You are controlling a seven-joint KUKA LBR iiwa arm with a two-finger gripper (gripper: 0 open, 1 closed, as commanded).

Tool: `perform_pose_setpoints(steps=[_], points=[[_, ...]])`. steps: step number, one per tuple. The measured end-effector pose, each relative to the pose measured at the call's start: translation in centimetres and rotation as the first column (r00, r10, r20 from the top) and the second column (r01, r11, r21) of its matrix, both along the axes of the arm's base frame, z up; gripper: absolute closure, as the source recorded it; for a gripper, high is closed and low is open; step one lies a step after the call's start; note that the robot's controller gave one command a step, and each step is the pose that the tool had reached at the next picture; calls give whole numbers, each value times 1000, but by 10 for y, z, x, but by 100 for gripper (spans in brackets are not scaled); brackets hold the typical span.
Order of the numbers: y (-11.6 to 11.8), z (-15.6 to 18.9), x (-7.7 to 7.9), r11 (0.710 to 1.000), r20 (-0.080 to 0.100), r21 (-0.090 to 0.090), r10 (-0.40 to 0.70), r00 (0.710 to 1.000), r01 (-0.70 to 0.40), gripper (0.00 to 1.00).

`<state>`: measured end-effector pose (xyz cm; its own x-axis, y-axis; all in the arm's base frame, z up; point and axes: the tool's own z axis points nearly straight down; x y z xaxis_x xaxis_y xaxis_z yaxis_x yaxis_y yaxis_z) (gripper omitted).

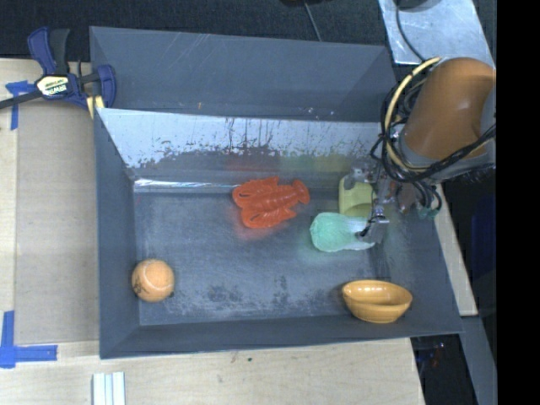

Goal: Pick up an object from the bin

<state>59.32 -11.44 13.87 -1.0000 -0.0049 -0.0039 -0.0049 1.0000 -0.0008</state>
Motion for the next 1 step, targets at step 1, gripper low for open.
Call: perform_pose_setpoints(steps=[1], points=[[0,0,0,1000,0,0,0,1000,0,0]])
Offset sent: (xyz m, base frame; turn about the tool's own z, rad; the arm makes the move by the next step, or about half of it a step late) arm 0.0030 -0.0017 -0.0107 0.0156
